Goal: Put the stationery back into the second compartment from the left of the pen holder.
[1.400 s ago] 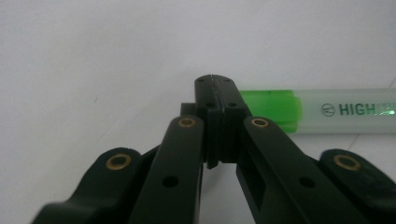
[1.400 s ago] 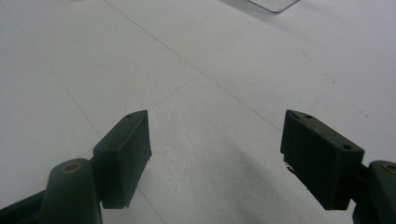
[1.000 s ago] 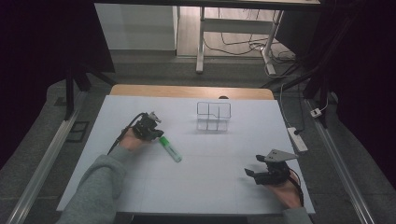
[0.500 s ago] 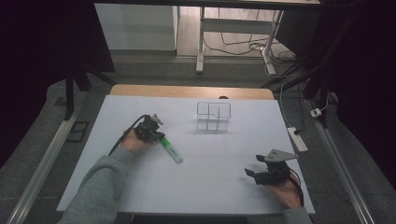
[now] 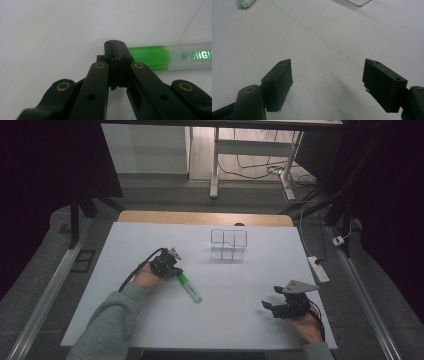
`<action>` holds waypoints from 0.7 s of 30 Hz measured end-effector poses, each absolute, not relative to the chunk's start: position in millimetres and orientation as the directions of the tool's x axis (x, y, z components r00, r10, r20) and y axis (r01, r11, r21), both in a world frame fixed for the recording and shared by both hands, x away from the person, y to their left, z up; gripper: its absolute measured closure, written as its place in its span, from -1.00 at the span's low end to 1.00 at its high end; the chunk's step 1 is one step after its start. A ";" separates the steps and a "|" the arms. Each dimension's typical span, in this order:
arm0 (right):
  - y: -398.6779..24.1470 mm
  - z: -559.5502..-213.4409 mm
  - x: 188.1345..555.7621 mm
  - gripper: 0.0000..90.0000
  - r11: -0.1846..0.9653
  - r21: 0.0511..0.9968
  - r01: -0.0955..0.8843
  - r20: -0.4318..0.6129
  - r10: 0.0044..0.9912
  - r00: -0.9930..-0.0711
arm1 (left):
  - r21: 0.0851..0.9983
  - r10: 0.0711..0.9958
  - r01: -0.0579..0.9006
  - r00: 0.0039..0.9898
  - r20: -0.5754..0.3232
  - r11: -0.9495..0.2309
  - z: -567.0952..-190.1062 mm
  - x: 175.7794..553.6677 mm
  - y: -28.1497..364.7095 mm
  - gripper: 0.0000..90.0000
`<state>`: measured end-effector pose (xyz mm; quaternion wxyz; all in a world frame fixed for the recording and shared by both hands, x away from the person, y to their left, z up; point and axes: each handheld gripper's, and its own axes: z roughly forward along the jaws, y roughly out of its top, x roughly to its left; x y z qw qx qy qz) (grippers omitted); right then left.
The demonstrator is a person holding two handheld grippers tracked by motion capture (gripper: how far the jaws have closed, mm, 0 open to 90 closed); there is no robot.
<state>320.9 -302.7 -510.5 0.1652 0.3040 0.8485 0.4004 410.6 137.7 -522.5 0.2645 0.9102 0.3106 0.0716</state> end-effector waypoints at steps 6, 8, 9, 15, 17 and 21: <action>-302.2 -511.1 321.2 -0.48 0.498 0.778 0.384 -0.038 0.646 -0.762 | 0.532 0.591 0.524 0.805 -0.054 -0.665 -522.8 403.6 132.4 0.98; -302.2 -511.1 321.2 -0.48 0.498 0.778 0.384 -0.038 0.646 -0.762 | 0.533 0.585 0.520 0.809 -0.056 -0.668 -522.8 400.9 130.6 0.98; -302.2 -511.1 321.2 -0.48 0.498 0.778 0.384 -0.037 0.646 -0.762 | 0.532 0.581 0.517 0.812 -0.056 -0.671 -522.7 399.8 129.7 0.98; -301.2 -511.2 321.1 -0.48 0.505 0.773 0.384 -0.040 0.644 -0.764 | 0.524 0.561 0.504 0.826 -0.059 -0.686 -521.7 394.5 122.5 0.98; -301.1 -511.2 321.1 -0.48 0.506 0.772 0.385 -0.041 0.643 -0.764 | 0.527 0.557 0.500 0.829 -0.060 -0.687 -521.8 393.5 120.9 0.98; -301.4 -511.2 321.0 -0.48 0.502 0.774 0.386 -0.037 0.645 -0.764 | 0.534 0.563 0.500 0.825 -0.054 -0.681 -521.8 392.8 122.1 0.98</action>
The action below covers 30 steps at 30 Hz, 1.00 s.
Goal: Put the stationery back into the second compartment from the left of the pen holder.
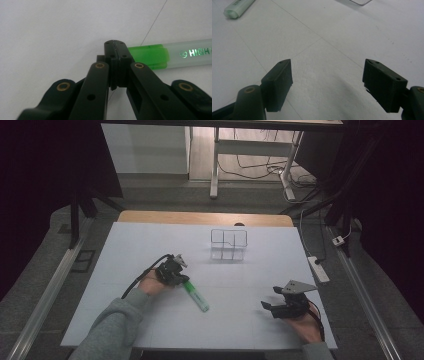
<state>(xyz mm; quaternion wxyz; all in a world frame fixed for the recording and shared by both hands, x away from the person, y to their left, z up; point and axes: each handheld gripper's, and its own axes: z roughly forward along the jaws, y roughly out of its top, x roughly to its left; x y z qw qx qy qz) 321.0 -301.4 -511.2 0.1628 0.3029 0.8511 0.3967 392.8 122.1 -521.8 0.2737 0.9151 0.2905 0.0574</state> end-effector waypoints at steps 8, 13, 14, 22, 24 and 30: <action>-302.0 -511.7 321.3 -0.48 0.494 0.777 0.389 -0.030 0.647 -0.762 | 0.599 0.607 0.505 0.793 -0.038 -0.621 -511.6 382.4 139.0 0.98; -302.1 -511.3 321.4 -0.48 0.490 0.780 0.389 -0.027 0.648 -0.761 | 0.629 0.635 0.504 0.772 -0.022 -0.591 -504.0 364.1 153.8 0.63; -301.9 -511.2 321.2 -0.48 0.487 0.782 0.389 -0.025 0.648 -0.761 | 0.634 0.640 0.505 0.768 -0.019 -0.586 -502.9 359.5 157.3 0.52; -302.7 -511.8 321.7 -0.49 0.480 0.783 0.395 -0.015 0.650 -0.759 | 0.677 0.700 0.523 0.713 -0.016 -0.518 -499.7 324.0 184.0 -0.09; -302.5 -511.9 321.9 -0.48 0.480 0.783 0.396 -0.015 0.650 -0.760 | 0.684 0.710 0.528 0.704 -0.020 -0.503 -502.2 316.7 188.4 -0.17; -303.2 -510.8 322.0 -0.48 0.471 0.790 0.393 -0.016 0.655 -0.755 | 0.700 0.719 0.524 0.695 -0.023 -0.485 -511.2 296.6 199.8 -0.30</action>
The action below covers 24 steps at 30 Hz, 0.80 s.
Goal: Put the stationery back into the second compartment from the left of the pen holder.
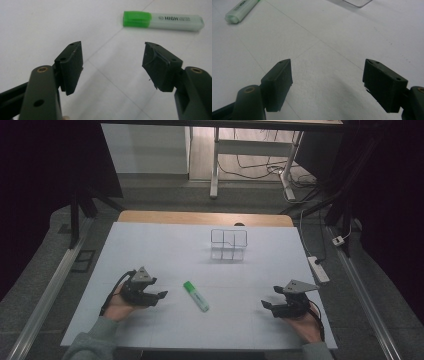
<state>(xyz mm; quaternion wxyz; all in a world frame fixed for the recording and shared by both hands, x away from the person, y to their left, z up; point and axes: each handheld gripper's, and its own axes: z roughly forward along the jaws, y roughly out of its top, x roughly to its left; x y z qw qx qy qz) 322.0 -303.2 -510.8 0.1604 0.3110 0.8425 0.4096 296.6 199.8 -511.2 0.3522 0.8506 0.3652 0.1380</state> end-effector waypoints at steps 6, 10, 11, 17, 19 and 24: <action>-302.2 -510.3 322.0 -0.48 0.472 0.791 0.390 -0.017 0.654 -0.756 | 0.716 0.736 0.521 0.676 -0.015 -0.464 -514.3 282.7 210.3 -0.34; -302.4 -510.1 322.6 -0.48 0.466 0.796 0.386 -0.018 0.656 -0.754 | 0.727 0.749 0.524 0.662 -0.019 -0.444 -516.5 274.8 217.4 -0.36; -302.6 -509.8 322.7 -0.48 0.471 0.793 0.387 -0.022 0.657 -0.754 | 0.726 0.752 0.525 0.659 -0.018 -0.443 -516.9 273.4 218.7 -0.36; -301.1 -507.0 322.3 -0.48 0.444 0.806 0.391 0.006 0.654 -0.757 | 0.735 0.759 0.525 0.651 -0.022 -0.429 -518.1 268.1 223.7 -0.39; -300.4 -505.2 321.7 -0.48 0.436 0.811 0.391 0.014 0.652 -0.758 | 0.735 0.759 0.523 0.651 -0.018 -0.432 -518.1 268.3 222.3 -0.40; -296.0 -500.6 320.8 -0.48 0.418 0.827 0.376 0.020 0.647 -0.762 | 0.728 0.748 0.516 0.664 -0.007 -0.451 -519.3 267.0 219.6 -0.43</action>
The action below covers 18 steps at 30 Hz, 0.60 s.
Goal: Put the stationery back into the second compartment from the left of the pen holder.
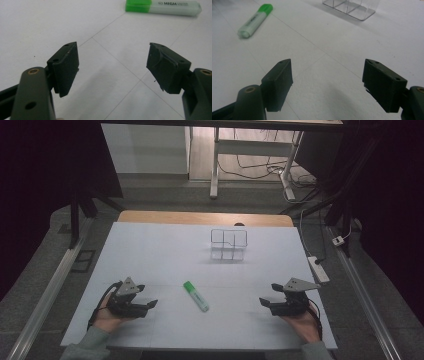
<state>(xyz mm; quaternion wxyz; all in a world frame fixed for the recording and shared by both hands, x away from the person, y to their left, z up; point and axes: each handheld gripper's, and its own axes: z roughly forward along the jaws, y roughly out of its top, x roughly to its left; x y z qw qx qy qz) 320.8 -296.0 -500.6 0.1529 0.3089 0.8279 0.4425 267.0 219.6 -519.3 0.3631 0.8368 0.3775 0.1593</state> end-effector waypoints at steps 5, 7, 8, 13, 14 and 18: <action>-288.8 -490.9 319.5 -0.45 0.380 0.850 0.364 0.041 0.642 -0.765 | 0.733 0.747 0.514 0.664 -0.011 -0.445 -519.3 265.9 220.0 -0.44; -284.6 -488.3 320.1 -0.44 0.358 0.856 0.373 0.068 0.638 -0.767 | 0.739 0.750 0.516 0.661 -0.021 -0.433 -519.2 266.2 219.5 -0.44; -282.0 -487.4 320.6 -0.44 0.354 0.858 0.372 0.071 0.636 -0.769 | 0.739 0.750 0.516 0.661 -0.022 -0.433 -519.2 266.2 219.3 -0.44; -268.5 -482.2 321.0 -0.39 0.360 0.857 0.367 0.061 0.637 -0.768 | 0.736 0.749 0.518 0.662 -0.024 -0.435 -520.9 266.7 220.2 -0.45; -266.2 -480.9 321.3 -0.39 0.367 0.855 0.367 0.058 0.635 -0.770 | 0.736 0.749 0.519 0.663 -0.024 -0.436 -521.1 266.7 220.2 -0.45; -257.8 -477.2 323.7 -0.38 0.373 0.847 0.379 0.063 0.638 -0.768 | 0.735 0.750 0.518 0.661 -0.020 -0.437 -520.9 266.2 220.5 -0.45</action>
